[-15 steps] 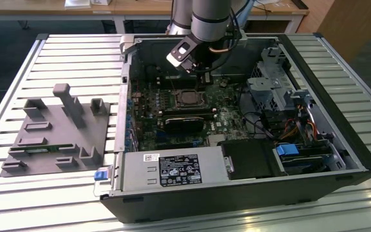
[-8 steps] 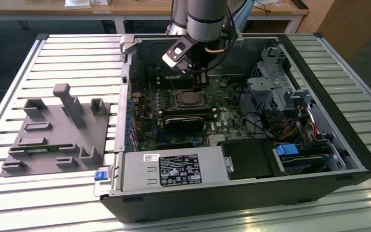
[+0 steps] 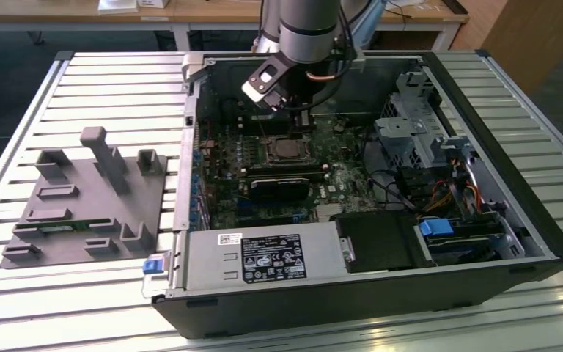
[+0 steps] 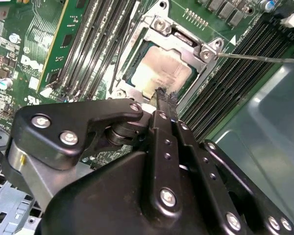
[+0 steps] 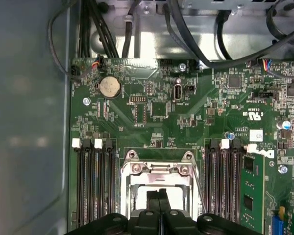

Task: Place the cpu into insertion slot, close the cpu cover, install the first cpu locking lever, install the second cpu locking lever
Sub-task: 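Close the cpu cover, then install the first cpu locking lever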

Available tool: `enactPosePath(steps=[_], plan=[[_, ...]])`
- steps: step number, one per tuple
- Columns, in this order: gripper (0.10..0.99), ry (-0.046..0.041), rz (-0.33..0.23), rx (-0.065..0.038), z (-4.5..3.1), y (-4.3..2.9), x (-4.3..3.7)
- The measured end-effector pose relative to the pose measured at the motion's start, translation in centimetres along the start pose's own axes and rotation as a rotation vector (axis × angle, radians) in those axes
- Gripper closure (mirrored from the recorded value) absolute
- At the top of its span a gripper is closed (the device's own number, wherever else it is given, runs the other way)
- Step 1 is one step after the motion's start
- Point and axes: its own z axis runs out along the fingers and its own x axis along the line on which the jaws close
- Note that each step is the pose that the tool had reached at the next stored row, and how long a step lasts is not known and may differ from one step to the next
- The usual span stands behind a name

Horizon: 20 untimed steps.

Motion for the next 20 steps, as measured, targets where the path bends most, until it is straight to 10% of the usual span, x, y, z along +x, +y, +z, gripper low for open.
enactPosePath(steps=[20], plan=[[0.980,-0.0002,0.000,0.000,-0.05,-0.40,-0.01]])
